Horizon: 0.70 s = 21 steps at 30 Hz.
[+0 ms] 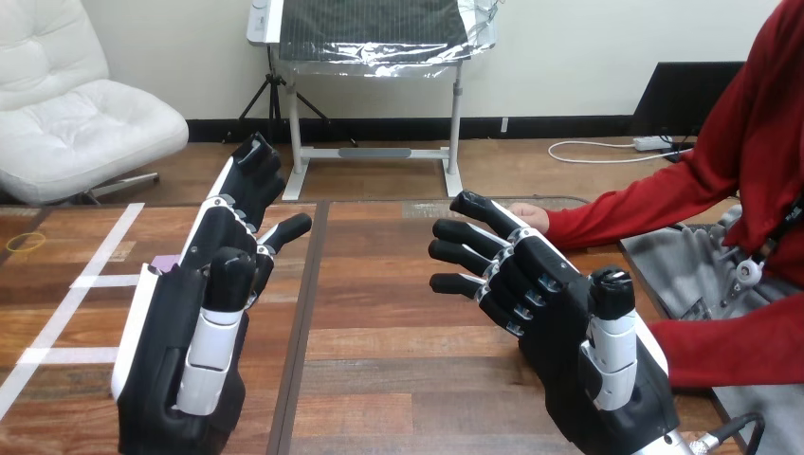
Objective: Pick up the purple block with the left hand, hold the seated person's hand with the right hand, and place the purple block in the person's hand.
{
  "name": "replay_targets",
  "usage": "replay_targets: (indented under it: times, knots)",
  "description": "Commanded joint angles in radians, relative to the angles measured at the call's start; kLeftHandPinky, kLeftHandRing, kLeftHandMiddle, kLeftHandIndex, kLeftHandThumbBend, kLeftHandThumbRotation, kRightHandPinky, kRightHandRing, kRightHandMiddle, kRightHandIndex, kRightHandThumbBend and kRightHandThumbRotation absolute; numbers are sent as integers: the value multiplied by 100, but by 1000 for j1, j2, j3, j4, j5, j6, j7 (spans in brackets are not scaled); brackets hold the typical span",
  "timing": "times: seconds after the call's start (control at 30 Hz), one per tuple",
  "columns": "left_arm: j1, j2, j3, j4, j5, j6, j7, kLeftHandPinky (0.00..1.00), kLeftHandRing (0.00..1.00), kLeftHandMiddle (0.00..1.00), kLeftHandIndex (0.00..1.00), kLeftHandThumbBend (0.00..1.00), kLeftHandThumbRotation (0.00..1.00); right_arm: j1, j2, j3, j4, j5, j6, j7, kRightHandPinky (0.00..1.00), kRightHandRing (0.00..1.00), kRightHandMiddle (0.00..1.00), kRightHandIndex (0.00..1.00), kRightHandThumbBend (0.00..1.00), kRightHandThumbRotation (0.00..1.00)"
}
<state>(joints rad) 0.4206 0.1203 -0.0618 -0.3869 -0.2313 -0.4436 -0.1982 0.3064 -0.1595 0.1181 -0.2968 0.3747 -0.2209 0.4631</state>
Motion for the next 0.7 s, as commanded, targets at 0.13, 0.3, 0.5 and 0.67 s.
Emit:
replay_targets:
  times: [0.13,0.3,0.5,0.67]
  knots:
    - [-47,-13,6,-33,-14,-1,-3,84,96,95,94,70,89,-65,5,-13,-27,10,-3,6,78,85,85,88,89,100]
    - [-49,-14,7,-29,-9,-5,-3,85,96,95,94,69,88,-64,5,-14,-29,8,-2,5,78,85,84,88,89,100]
    - [-50,-11,11,-31,2,2,2,83,94,93,93,70,88,-64,8,-11,-31,2,0,-1,78,84,84,87,89,100]
    - [-54,-8,21,-32,21,9,13,78,91,91,91,71,88,-64,9,-10,-33,1,3,-5,77,84,84,86,89,100]
